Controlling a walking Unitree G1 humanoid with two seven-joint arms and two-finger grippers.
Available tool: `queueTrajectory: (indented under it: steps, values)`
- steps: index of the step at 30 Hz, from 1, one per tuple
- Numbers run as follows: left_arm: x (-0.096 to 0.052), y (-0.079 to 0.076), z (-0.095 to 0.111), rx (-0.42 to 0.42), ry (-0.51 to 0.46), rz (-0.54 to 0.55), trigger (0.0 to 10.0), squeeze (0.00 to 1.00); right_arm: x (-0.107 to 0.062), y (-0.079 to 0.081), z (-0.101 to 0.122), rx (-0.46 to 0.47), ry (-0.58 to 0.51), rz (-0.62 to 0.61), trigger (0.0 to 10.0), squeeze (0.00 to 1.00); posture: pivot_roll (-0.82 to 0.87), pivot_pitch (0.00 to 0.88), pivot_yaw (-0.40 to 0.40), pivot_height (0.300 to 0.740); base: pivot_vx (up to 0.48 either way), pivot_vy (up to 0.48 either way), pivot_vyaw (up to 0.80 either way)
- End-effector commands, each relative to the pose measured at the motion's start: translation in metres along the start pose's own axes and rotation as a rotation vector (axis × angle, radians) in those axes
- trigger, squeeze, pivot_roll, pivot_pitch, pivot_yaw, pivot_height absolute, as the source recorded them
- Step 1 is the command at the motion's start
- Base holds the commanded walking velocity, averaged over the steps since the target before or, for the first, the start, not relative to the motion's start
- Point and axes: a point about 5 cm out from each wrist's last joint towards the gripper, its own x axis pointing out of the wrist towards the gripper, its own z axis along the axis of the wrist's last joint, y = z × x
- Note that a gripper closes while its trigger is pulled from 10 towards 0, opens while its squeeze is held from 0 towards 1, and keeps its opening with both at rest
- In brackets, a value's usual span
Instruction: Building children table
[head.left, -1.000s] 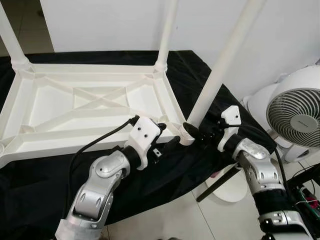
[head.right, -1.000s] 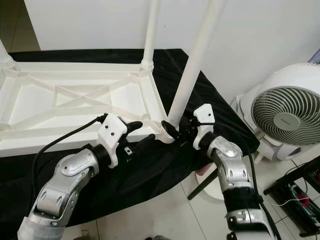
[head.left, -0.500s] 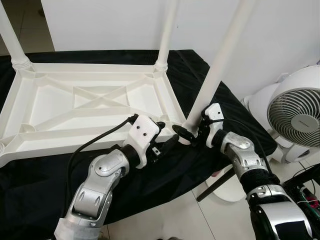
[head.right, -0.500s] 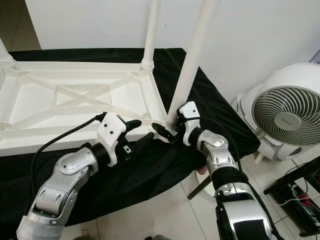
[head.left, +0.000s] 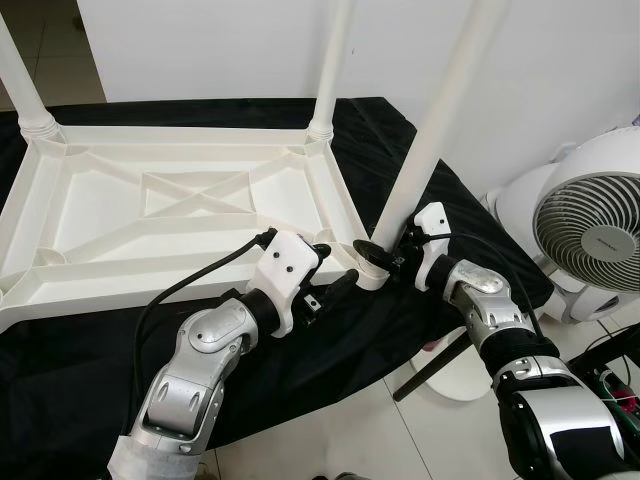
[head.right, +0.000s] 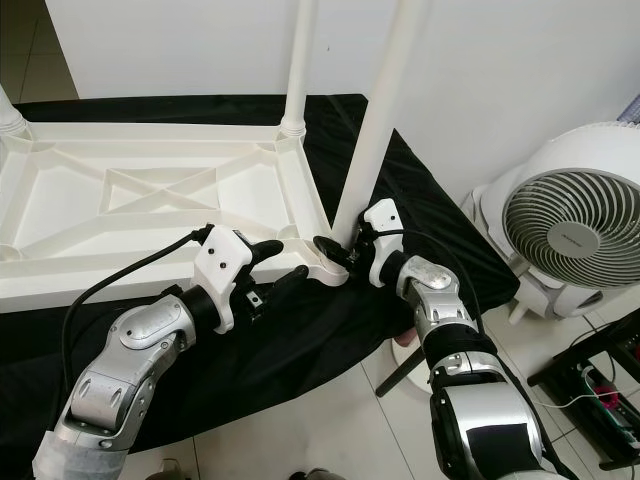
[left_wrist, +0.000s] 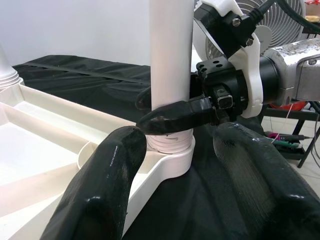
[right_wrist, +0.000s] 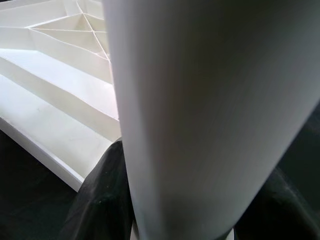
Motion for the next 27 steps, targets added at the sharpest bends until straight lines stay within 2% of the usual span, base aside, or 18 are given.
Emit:
queueTrajectory:
  steps: [1,2,6,9,11,14,16,17,18,19,22,23,24,26,27]
  values:
    - [0.001,0.000,-0.001,-0.010,0.005,0.041,10.0,0.00,-0.009,0.000,-0.007,-0.012,0.027,0.006,3.3,0.00,0.09,0.061,-0.105,0.740,0.000,0.000,0.00]
    - [0.001,0.000,-0.001,-0.011,0.004,0.040,10.0,0.00,-0.010,-0.001,-0.007,-0.014,0.025,-0.004,10.0,0.00,0.09,0.061,-0.105,0.740,0.000,0.000,0.00]
    - [0.000,-0.001,-0.001,-0.012,0.005,0.038,10.0,0.00,-0.011,0.000,-0.004,0.002,-0.010,-0.036,10.0,0.00,0.08,0.065,-0.107,0.740,0.000,0.000,0.00]
    - [0.001,-0.002,-0.002,-0.015,0.006,0.034,10.0,0.00,-0.009,0.003,-0.004,0.005,-0.020,-0.194,10.0,0.00,0.08,0.068,-0.110,0.740,0.000,0.000,0.00]
    - [0.002,-0.004,-0.002,-0.019,0.006,0.031,10.0,0.00,-0.006,0.012,-0.006,0.009,-0.039,-0.274,10.0,0.00,0.07,0.071,-0.110,0.740,0.000,0.000,0.00]
    - [0.002,-0.006,-0.002,-0.026,0.003,0.025,10.0,0.00,-0.001,0.028,-0.007,0.032,-0.044,-0.324,10.0,0.00,0.07,0.073,-0.112,0.740,0.000,0.000,0.00]
    - [0.002,-0.007,-0.003,-0.028,0.006,0.023,10.0,0.00,0.001,0.034,-0.006,0.081,-0.049,-0.444,10.0,0.00,0.08,0.071,-0.116,0.740,0.000,0.000,0.00]
    - [0.002,-0.007,-0.003,-0.028,0.006,0.023,10.0,0.00,0.001,0.034,-0.006,0.081,-0.049,-0.444,10.0,0.00,0.08,0.071,-0.116,0.740,0.000,0.000,0.00]
    - [0.001,-0.007,-0.004,-0.029,0.008,0.023,10.0,0.00,0.000,0.037,-0.006,0.127,-0.046,-0.526,10.0,0.00,0.08,0.070,-0.120,0.740,0.000,0.000,0.00]
    - [0.001,-0.007,-0.004,-0.029,0.008,0.023,10.0,0.00,0.000,0.037,-0.006,0.127,-0.046,-0.526,10.0,0.00,0.08,0.070,-0.120,0.740,0.000,0.000,0.00]
    - [0.001,-0.008,-0.004,-0.030,0.009,0.022,10.0,0.00,-0.005,0.048,-0.009,0.178,-0.001,-0.771,10.0,0.00,0.08,0.064,-0.123,0.740,0.000,0.000,0.00]
    - [0.001,-0.008,-0.004,-0.030,0.009,0.022,10.0,0.00,-0.005,0.048,-0.009,0.178,-0.001,-0.771,10.0,0.00,0.08,0.064,-0.123,0.740,0.000,0.000,0.00]
    - [0.001,-0.009,-0.004,-0.031,0.009,0.021,10.0,0.00,-0.007,0.052,-0.010,0.176,0.019,-0.825,10.0,0.00,0.08,0.064,-0.123,0.740,0.000,0.000,0.00]
    - [0.001,-0.010,-0.004,-0.033,0.008,0.016,10.0,0.00,-0.001,0.067,-0.010,0.204,0.024,-0.783,10.0,0.00,0.08,0.062,-0.127,0.740,0.000,0.000,0.00]
    - [0.001,-0.010,-0.004,-0.033,0.007,0.015,10.0,0.00,0.002,0.071,-0.006,0.203,-0.003,-0.725,10.0,0.00,0.08,0.060,-0.128,0.740,0.000,0.000,0.00]
